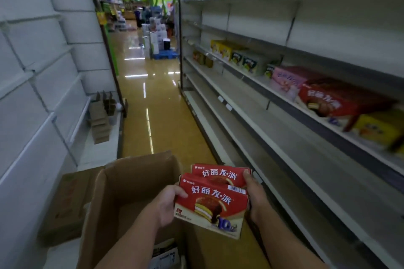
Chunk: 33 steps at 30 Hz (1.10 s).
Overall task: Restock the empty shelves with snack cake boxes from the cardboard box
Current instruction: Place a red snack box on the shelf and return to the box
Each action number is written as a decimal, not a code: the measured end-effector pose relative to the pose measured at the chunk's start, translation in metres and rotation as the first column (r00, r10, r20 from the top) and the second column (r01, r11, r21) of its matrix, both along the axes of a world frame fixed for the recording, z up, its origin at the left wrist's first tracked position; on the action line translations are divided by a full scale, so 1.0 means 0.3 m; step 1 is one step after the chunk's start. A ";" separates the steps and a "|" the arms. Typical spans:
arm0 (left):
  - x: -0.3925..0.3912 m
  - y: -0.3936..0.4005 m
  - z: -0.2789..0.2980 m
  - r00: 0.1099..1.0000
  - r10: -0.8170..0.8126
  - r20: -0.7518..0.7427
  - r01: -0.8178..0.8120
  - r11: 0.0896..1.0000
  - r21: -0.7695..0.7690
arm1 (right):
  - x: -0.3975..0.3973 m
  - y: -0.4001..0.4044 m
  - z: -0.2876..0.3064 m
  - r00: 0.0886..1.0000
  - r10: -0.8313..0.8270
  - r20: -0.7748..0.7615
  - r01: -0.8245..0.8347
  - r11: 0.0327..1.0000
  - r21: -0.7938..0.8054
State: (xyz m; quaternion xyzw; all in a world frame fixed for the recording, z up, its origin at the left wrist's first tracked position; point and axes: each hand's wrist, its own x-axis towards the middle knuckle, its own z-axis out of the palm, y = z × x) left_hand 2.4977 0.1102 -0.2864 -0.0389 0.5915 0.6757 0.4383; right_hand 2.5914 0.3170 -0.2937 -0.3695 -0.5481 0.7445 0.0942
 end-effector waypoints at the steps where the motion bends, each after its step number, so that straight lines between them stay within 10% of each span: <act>1: 0.015 0.034 0.018 0.999 -0.040 0.011 0.040 0.999 0.023 | 0.049 0.024 0.012 1.000 -0.020 -0.008 0.020 1.000 0.001; 18: 0.371 0.390 0.039 0.916 -0.392 -0.087 0.391 0.920 -0.028 | 0.624 0.033 0.083 0.945 -0.326 -0.004 0.325 0.943 0.069; 33: 0.952 0.551 0.092 0.442 -0.835 -0.328 0.853 0.504 -0.134 | 1.288 -0.115 0.107 0.701 -0.707 0.095 0.690 0.705 0.162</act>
